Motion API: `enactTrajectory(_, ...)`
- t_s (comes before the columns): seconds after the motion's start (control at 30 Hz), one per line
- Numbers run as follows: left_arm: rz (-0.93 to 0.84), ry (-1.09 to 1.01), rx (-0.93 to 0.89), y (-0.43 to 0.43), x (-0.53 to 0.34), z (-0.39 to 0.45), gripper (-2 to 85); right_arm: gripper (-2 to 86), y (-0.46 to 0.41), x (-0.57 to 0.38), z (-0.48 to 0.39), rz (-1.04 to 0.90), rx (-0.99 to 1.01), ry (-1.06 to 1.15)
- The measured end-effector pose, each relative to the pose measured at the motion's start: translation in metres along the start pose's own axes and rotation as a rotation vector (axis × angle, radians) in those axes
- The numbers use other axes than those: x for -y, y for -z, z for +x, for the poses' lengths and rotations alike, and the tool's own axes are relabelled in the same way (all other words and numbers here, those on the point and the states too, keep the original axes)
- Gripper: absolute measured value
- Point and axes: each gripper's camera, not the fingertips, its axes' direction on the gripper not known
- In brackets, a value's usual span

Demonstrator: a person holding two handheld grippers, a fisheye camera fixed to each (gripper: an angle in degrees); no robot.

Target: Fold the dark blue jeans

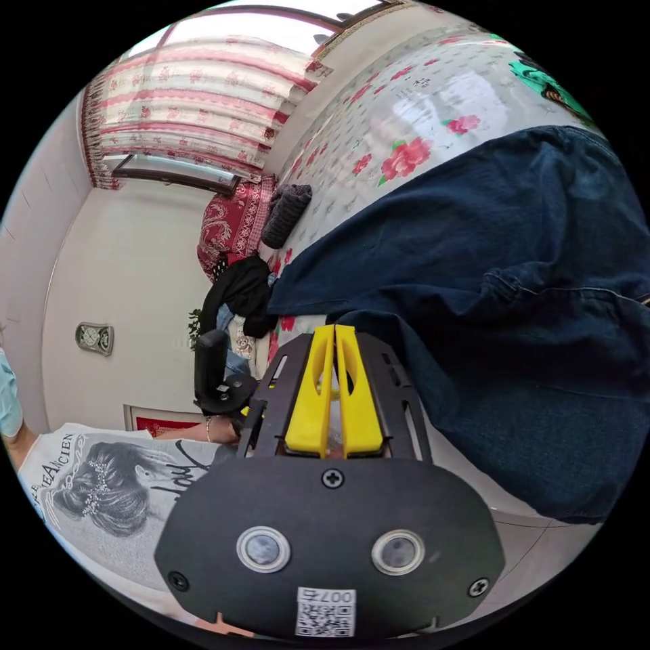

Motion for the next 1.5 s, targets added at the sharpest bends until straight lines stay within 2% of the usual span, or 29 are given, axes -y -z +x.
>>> enactTrajectory(0.07,-0.042,0.028,0.083,-0.012,0.012,0.003,11.3,-0.2,-0.001,-0.001,-0.004,-0.016,-0.007,0.006)
enactTrajectory(0.17,-0.05,-0.032,0.034,0.0,0.018,0.001,1.4,-0.2,0.007,-0.007,-0.006,-0.001,-0.031,0.008)
enactTrajectory(0.27,-0.034,-0.074,-0.087,0.043,0.016,-0.009,-0.2,-0.2,0.022,-0.016,0.001,0.059,0.003,-0.032)
enactTrajectory(0.37,0.022,-0.204,-0.103,0.115,0.014,-0.001,-0.7,-0.2,0.017,-0.024,0.001,-0.001,0.036,-0.028)
enactTrajectory(0.43,0.015,-0.306,-0.002,0.154,0.02,0.011,-0.8,-0.2,0.005,-0.032,-0.01,-0.065,0.013,0.015)
enactTrajectory(0.5,-0.086,-0.35,0.217,0.169,0.041,0.02,-0.8,-0.2,-0.008,-0.037,-0.016,-0.119,-0.002,0.029)
enactTrajectory(0.53,-0.125,-0.333,0.298,0.165,0.049,0.019,-0.8,-0.2,-0.02,-0.039,-0.017,-0.172,0.032,0.025)
enactTrajectory(0.6,-0.247,-0.144,0.667,0.131,0.081,-0.009,-0.6,-0.1,-0.038,-0.041,-0.016,-0.221,0.102,-0.023)
enactTrajectory(0.67,-0.343,-0.052,0.838,0.099,0.09,-0.028,-0.1,0.1,-0.047,-0.043,-0.02,-0.245,0.065,-0.038)
enactTrajectory(0.73,-0.305,-0.021,0.832,0.084,0.083,-0.025,1.0,0.8,-0.033,-0.048,-0.031,-0.205,-0.036,-0.016)
enactTrajectory(0.77,-0.212,-0.012,0.777,0.081,0.072,-0.016,1.9,1.0,-0.025,-0.05,-0.032,-0.184,-0.077,-0.013)
enactTrajectory(0.8,-0.135,0.025,0.705,0.078,0.057,-0.01,4.1,1.5,-0.007,-0.056,-0.032,-0.132,-0.183,-0.021)
enactTrajectory(0.9,-0.068,0.124,0.547,0.056,0.016,-0.004,6.2,2.5,0.036,-0.069,-0.02,-0.015,-0.506,-0.101)
enactTrajectory(1.07,-0.016,0.286,0.519,0.05,-0.013,-0.015,5.5,4.3,0.061,-0.028,-0.02,0.089,-0.677,-0.106)
enactTrajectory(1.2,0.108,0.372,0.512,0.083,0.01,-0.035,6.7,5.7,0.034,0.043,-0.015,0.047,-0.739,-0.084)
enactTrajectory(1.37,0.083,0.436,0.618,0.091,0.054,-0.068,6.5,6.8,-0.018,0.093,0.003,-0.08,-0.919,-0.089)
enactTrajectory(1.4,0.064,0.459,0.644,0.086,0.062,-0.077,6.2,6.7,-0.034,0.097,0.007,-0.152,-0.941,-0.062)
enactTrajectory(1.43,0.053,0.465,0.659,0.082,0.066,-0.081,6.1,6.6,-0.038,0.097,-0.003,-0.101,-0.986,0.04)
enactTrajectory(1.5,-0.007,0.475,0.711,0.061,0.075,-0.091,4.1,6.4,-0.05,0.1,-0.011,-0.208,-1.017,0.165)
